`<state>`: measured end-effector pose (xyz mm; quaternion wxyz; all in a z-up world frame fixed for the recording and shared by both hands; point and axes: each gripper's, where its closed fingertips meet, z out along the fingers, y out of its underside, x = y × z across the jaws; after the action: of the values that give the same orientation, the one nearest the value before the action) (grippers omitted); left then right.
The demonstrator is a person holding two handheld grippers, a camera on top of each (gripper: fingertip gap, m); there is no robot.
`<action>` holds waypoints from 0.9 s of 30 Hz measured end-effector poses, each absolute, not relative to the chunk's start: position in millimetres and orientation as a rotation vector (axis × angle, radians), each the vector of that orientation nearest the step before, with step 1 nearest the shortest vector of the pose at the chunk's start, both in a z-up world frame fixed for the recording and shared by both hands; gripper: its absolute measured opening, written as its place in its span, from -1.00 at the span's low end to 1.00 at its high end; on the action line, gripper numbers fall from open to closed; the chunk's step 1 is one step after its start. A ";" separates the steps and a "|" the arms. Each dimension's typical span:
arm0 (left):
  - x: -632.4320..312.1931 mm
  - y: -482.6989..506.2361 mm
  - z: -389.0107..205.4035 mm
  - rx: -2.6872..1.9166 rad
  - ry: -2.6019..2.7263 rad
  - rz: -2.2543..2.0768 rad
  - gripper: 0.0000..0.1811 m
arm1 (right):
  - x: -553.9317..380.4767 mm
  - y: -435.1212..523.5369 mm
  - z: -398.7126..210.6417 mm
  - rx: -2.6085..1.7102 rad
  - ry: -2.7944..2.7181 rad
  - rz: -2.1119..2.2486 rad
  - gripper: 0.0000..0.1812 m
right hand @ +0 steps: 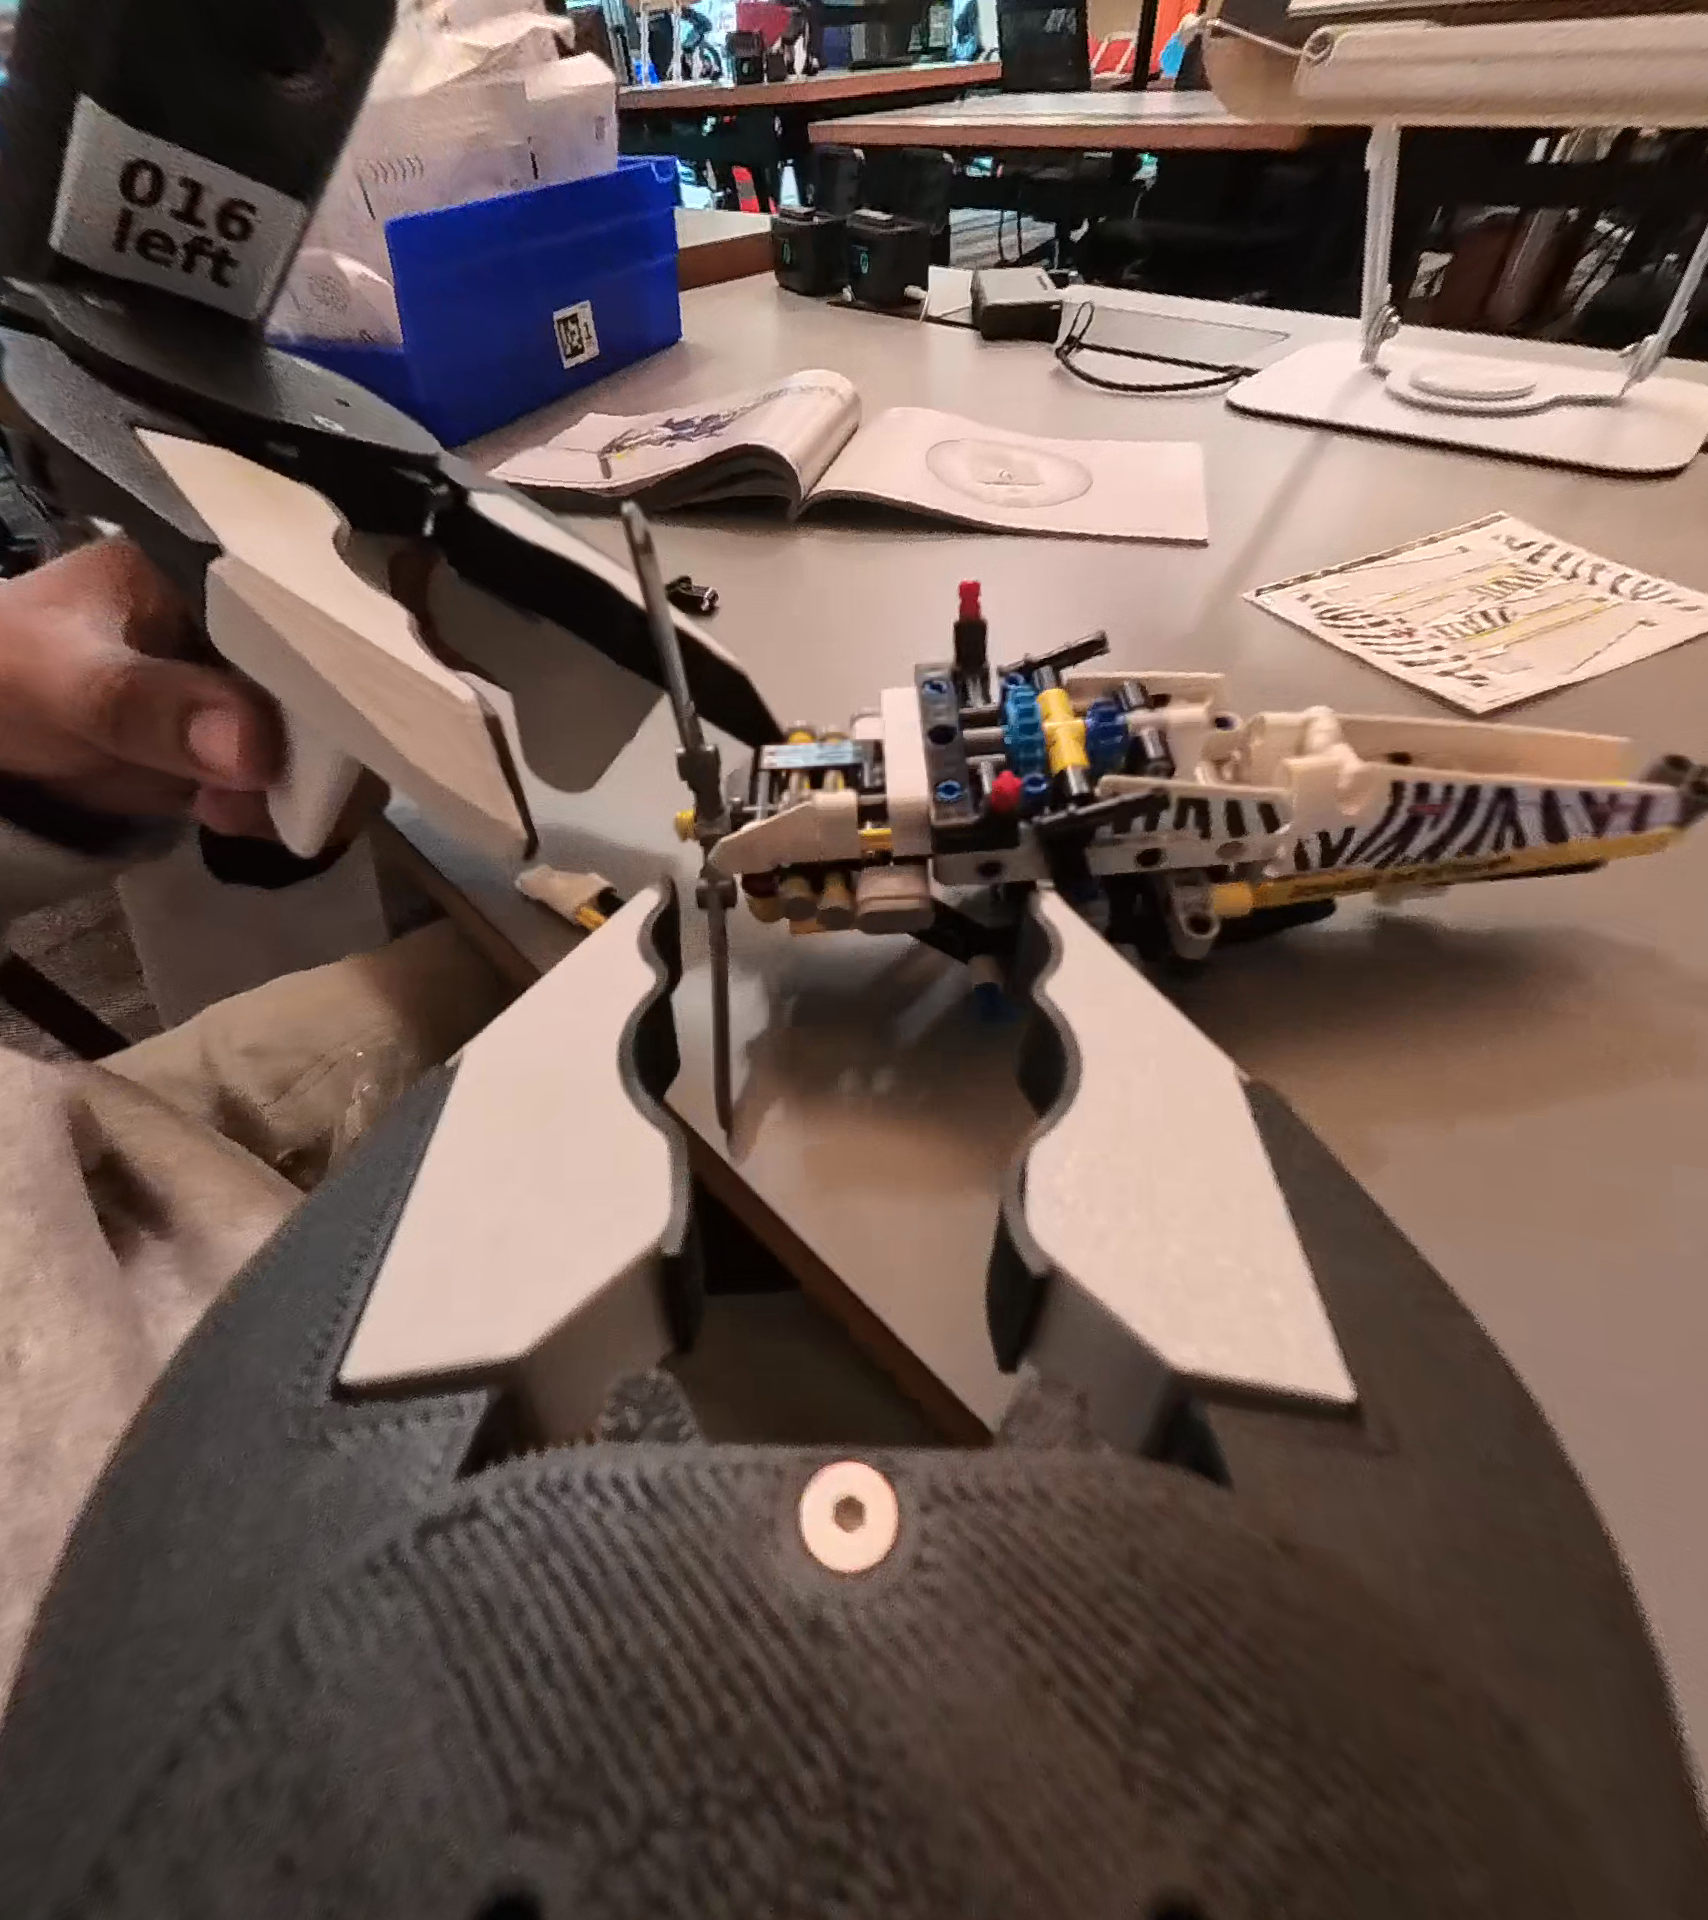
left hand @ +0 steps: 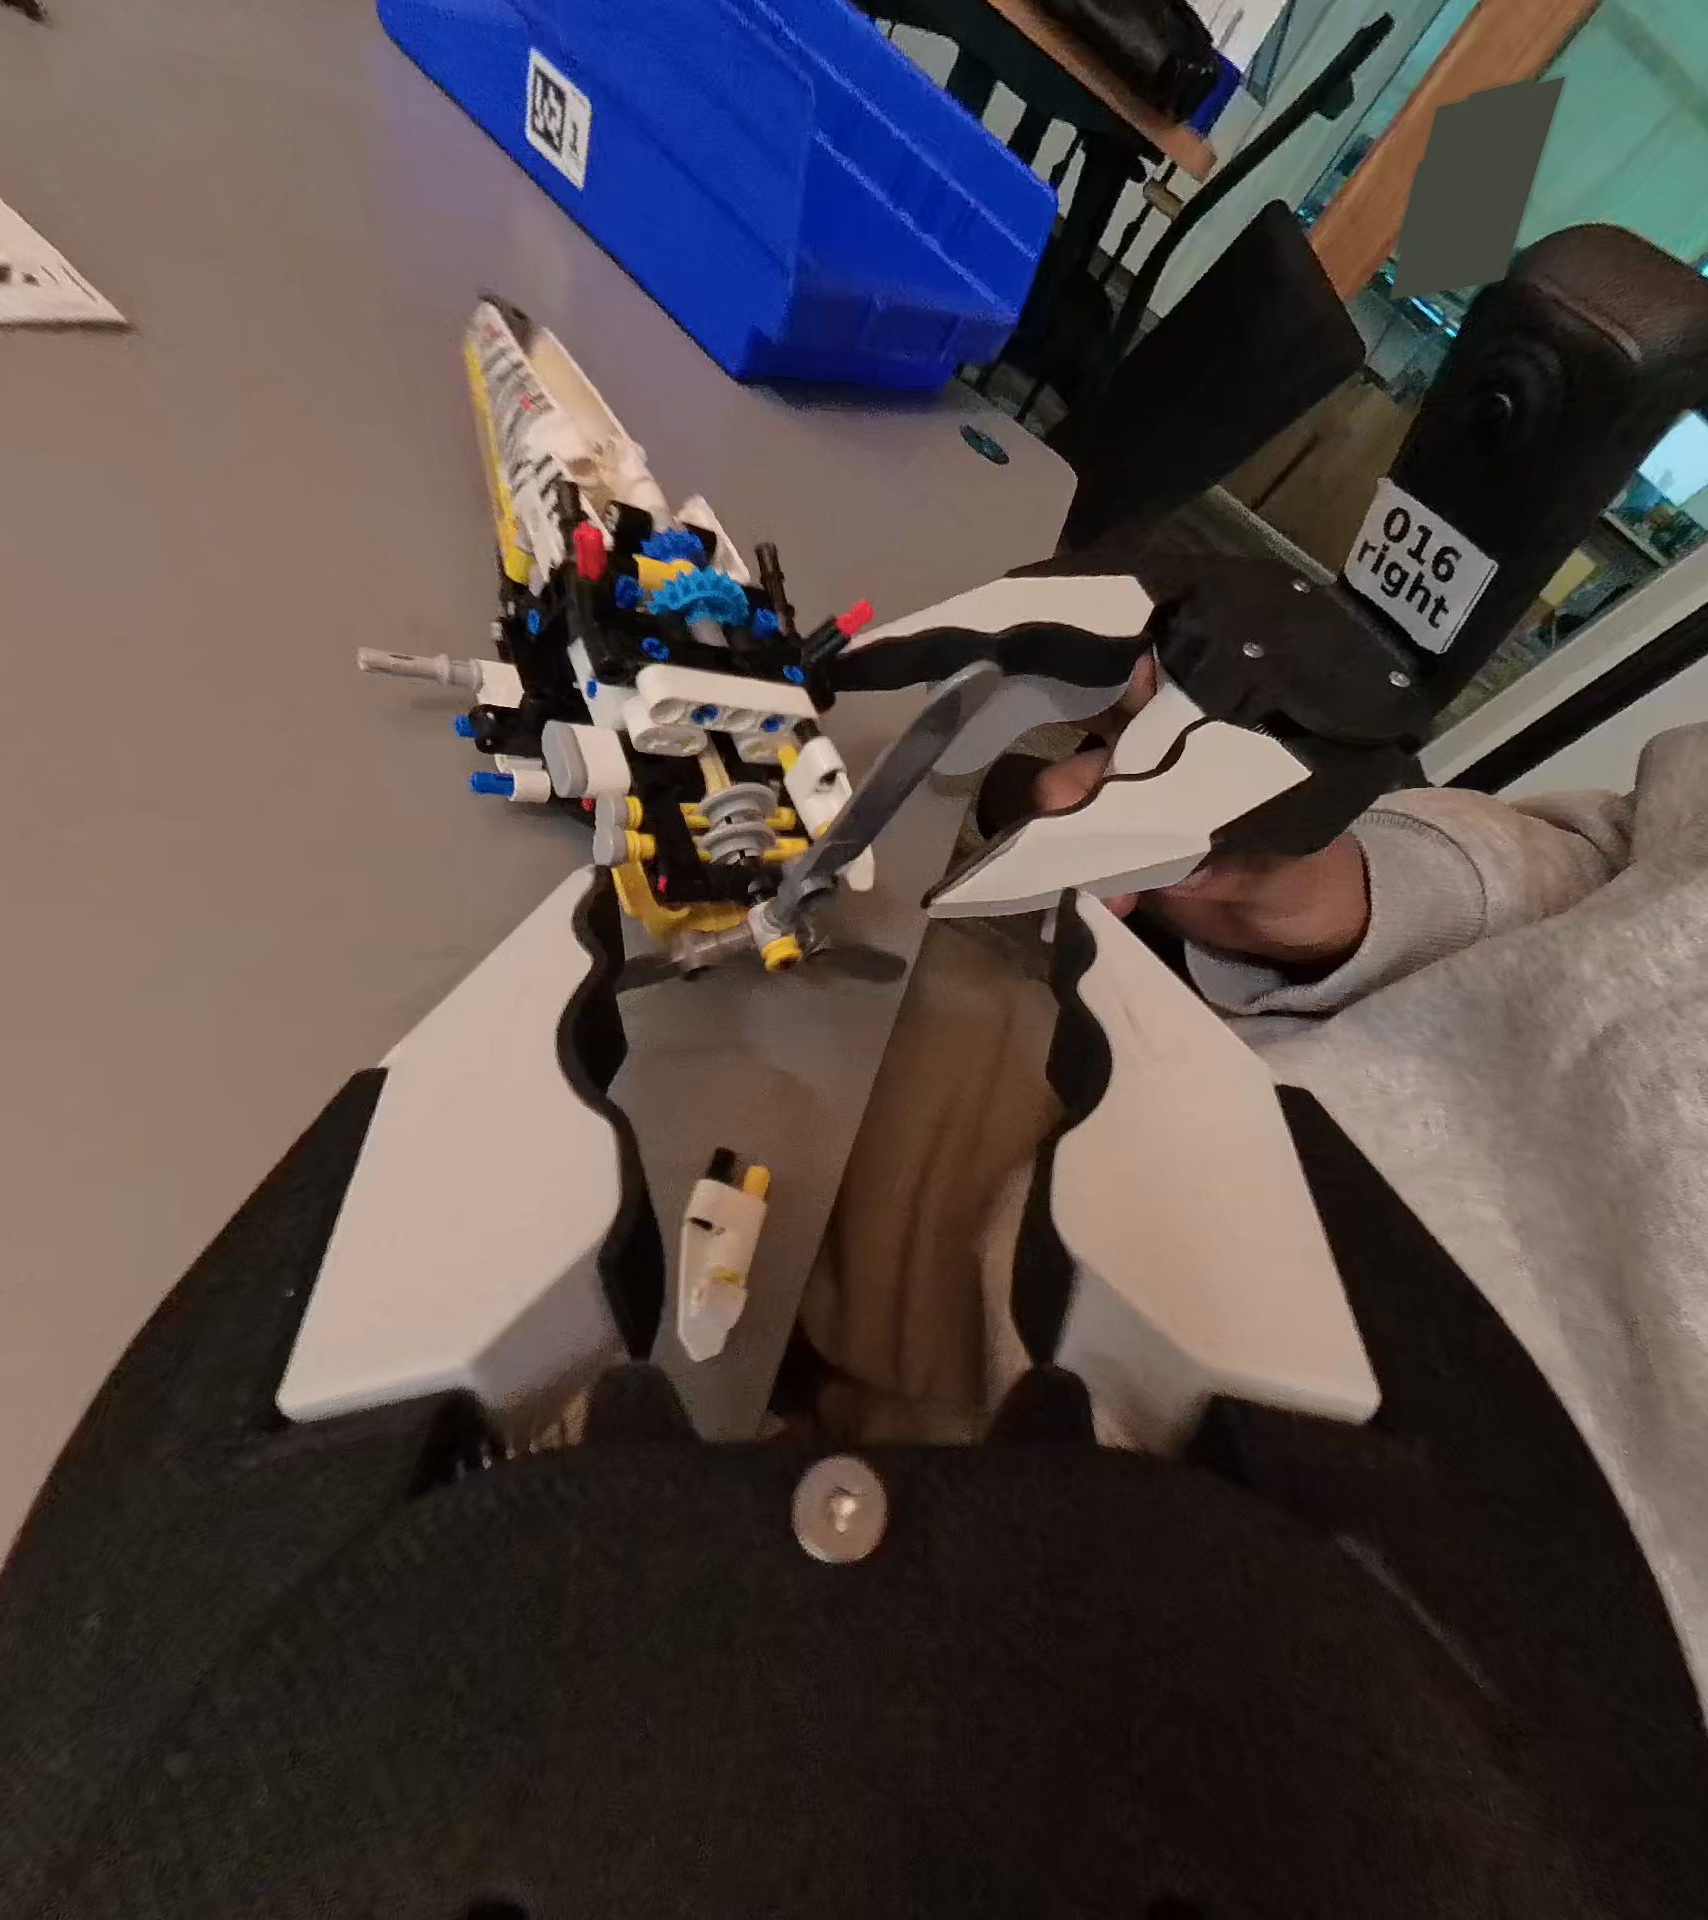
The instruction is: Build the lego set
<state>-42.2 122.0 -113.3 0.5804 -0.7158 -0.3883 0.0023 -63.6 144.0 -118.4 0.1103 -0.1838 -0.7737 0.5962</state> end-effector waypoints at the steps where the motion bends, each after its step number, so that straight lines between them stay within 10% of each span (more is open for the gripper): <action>1: -43.6 119.4 -111.8 -1.672 -0.897 0.013 -0.08 | -64.5 143.5 -116.8 -0.548 -2.269 1.765 -0.28; 14: -65.2 106.1 -104.8 -1.634 -0.832 -0.085 0.07 | -63.8 131.9 -124.3 -0.560 -2.294 1.753 -0.28; 27: -35.3 112.6 -90.6 -1.663 -0.646 -0.189 -0.26 | -69.9 147.8 -118.4 -0.424 -2.246 1.762 -0.35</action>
<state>-35.3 112.6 -90.6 0.6239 -0.7244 -0.2814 -0.0823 -69.9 147.8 -118.4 0.1274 -0.1458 -0.7719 0.6056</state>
